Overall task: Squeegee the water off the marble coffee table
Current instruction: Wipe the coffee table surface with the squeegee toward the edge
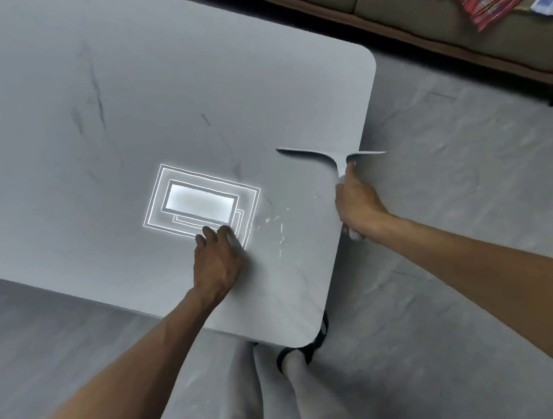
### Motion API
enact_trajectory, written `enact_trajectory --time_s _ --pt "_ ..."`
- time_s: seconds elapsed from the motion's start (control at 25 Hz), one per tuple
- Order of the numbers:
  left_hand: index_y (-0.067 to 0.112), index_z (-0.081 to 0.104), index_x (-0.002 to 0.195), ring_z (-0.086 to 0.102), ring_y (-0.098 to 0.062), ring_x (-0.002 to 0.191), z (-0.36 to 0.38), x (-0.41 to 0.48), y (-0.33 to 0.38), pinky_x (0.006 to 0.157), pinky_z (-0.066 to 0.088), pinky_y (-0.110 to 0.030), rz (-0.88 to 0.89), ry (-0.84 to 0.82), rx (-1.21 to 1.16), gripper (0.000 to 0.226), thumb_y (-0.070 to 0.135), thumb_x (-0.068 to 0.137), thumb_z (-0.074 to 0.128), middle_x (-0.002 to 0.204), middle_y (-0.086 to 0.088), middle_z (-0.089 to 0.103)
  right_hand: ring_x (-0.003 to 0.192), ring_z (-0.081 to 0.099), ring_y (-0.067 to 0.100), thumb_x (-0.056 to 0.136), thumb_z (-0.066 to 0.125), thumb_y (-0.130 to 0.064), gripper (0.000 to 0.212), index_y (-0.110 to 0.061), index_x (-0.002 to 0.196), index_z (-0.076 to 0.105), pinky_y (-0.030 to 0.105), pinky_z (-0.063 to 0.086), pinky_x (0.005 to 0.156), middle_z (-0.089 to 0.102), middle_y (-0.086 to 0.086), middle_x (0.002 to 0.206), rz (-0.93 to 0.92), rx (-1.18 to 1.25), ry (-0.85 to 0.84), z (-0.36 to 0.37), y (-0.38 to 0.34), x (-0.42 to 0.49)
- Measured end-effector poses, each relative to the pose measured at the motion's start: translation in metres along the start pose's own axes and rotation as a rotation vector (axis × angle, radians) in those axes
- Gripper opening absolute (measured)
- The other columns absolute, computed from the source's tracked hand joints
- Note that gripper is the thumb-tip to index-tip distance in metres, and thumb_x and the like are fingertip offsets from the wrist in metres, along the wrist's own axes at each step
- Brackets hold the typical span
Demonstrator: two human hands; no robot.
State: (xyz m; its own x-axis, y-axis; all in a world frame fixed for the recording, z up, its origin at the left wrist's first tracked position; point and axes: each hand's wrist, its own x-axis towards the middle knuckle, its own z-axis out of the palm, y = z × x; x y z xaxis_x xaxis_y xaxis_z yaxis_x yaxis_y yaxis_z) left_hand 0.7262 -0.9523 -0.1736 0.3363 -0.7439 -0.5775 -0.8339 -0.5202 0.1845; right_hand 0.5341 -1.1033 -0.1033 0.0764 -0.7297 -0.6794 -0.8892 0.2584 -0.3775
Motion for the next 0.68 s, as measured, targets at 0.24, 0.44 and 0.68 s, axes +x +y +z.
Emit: enact_trajectory --time_s 0.24,0.44,0.68 --pt "0.009 0.049 0.129 0.060 -0.038 0.107 -0.011 -0.016 -0.018 0.088 0.048 -0.039 -0.095 0.089 -0.329 0.035 0.019 0.097 0.038 0.119 -0.018 0.065 0.057 0.047 0.013 0.098 0.033 -0.017 0.054 -0.029 0.148 0.017 0.023 0.036 0.039 0.047 -0.009 0.070 -0.192 -0.119 -0.125 0.015 0.037 -0.050" --pt "0.014 0.039 0.137 0.056 -0.037 0.116 -0.011 -0.035 -0.055 0.093 0.046 -0.040 -0.405 0.213 -0.601 0.043 0.018 0.094 0.046 0.133 -0.015 0.057 0.081 0.057 0.020 0.100 0.037 -0.042 0.033 -0.031 0.131 0.038 0.031 0.038 0.066 0.052 -0.012 0.083 -0.702 -0.372 -0.254 0.023 0.004 -0.025" --pt "0.013 0.045 0.136 0.055 -0.039 0.119 0.002 -0.037 -0.064 0.098 0.044 -0.041 -0.406 0.164 -0.468 0.044 0.010 0.092 0.043 0.132 -0.018 0.058 0.105 0.057 0.025 0.103 0.030 -0.041 0.034 -0.041 0.135 0.041 0.041 0.049 0.079 0.064 -0.004 0.113 -0.965 -0.720 -0.354 0.093 -0.007 -0.009"
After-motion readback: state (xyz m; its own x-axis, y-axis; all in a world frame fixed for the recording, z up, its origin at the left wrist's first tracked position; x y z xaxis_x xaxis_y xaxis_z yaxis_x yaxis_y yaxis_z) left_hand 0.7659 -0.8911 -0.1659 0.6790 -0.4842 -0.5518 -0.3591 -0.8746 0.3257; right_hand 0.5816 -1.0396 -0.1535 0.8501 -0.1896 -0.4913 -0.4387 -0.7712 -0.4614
